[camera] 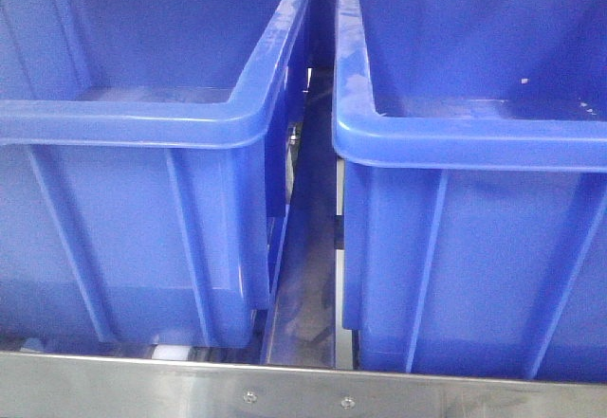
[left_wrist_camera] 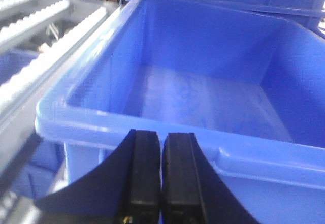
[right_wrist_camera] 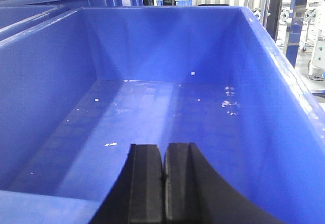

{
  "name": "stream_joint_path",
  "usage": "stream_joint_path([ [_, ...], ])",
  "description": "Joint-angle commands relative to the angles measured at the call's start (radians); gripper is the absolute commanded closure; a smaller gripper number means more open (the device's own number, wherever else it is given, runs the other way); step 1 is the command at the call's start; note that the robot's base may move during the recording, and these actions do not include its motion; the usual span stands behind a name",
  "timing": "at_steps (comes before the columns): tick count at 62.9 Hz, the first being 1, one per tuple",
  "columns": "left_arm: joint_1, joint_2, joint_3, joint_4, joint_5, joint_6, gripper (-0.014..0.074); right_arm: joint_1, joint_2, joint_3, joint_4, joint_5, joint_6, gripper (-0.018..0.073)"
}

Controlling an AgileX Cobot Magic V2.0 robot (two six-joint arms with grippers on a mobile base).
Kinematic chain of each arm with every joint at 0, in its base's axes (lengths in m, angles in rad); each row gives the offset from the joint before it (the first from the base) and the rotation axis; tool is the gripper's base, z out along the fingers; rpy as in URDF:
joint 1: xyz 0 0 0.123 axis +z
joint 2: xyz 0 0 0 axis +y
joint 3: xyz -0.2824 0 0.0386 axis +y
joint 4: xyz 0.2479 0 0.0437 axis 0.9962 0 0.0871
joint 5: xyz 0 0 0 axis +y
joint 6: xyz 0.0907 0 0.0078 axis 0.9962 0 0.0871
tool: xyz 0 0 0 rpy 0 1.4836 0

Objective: Sort and place red and blue blocks on shelf

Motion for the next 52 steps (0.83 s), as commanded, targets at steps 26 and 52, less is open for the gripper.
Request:
stream_joint_path([
  [26,0.001,-0.016,0.036,-0.044,-0.1,0.023,0.047,-0.004,-0.015,-0.008,-0.003,-0.02,-0.002,0.0503],
  [52,0.001,-0.016,0.036,-0.044,-0.1,0.023,0.047,-0.004,-0.015,-0.008,-0.003,-0.02,-0.002,0.0503],
])
